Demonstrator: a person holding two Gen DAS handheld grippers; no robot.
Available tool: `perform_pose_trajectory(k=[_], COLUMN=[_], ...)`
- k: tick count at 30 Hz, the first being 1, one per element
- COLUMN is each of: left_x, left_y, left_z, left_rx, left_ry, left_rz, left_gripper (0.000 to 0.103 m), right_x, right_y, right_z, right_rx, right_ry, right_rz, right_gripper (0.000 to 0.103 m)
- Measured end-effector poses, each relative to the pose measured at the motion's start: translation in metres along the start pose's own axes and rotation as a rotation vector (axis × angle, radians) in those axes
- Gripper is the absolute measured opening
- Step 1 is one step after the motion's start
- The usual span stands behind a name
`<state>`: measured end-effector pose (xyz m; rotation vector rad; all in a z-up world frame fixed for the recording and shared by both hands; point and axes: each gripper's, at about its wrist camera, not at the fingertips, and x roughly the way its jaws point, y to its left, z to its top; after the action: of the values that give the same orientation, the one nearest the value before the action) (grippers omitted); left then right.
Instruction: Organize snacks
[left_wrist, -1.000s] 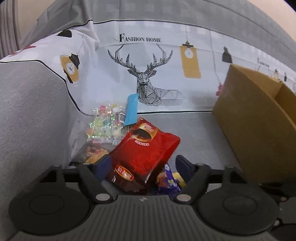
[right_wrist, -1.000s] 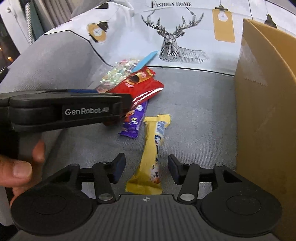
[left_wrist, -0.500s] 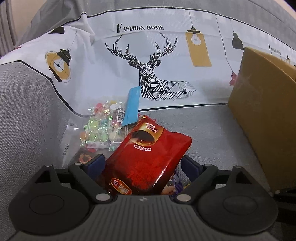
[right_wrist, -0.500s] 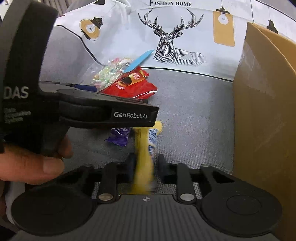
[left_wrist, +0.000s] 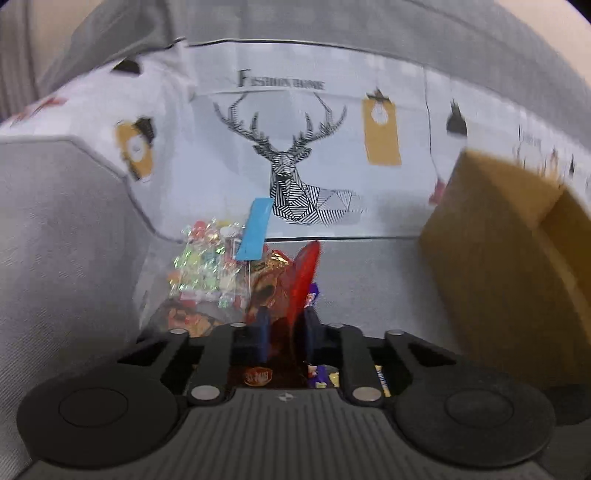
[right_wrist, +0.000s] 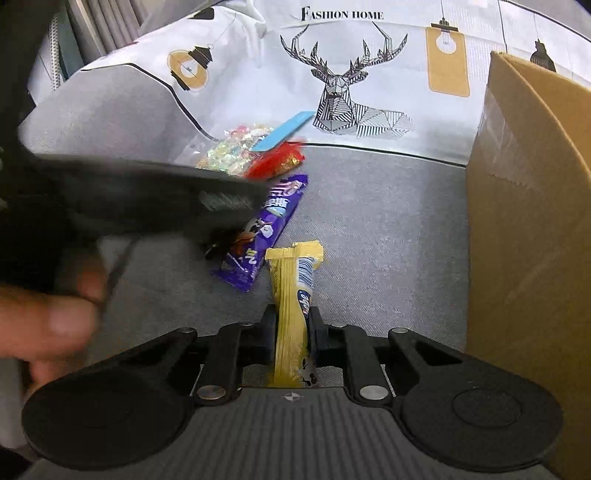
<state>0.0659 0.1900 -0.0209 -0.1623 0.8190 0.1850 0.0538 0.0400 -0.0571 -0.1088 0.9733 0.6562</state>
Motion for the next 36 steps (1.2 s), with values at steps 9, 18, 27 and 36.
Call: perform_pose_trajectory(k=[9, 18, 27, 36], left_x=[-0.018, -0.005, 0.031, 0.039], left_y=[0.049, 0.035, 0.003, -0.002], left_z=[-0.016, -0.016, -0.014, -0.018], left_rx=[-0.294, -0.267, -0.209, -0.196], left_ry=[0.248, 0.279, 0.346, 0.368], left_rz=[0.007, 0.003, 0.153, 0.216], left_gripper=[0.008, 0.06, 0.084, 0.063], right_x=[-0.01, 0.0, 0.003, 0.003], right_y=[-0.003, -0.003, -0.001, 0.003], right_z=[-0.013, -0.018, -0.016, -0.017], right_rx=[0.005, -0.001, -0.02, -0.052], right_ry=[0.041, 0.079, 0.084, 0.079], right_rz=[0.055, 0.051, 0.047, 0.038], right_gripper=[0.018, 0.021, 0.021, 0.021])
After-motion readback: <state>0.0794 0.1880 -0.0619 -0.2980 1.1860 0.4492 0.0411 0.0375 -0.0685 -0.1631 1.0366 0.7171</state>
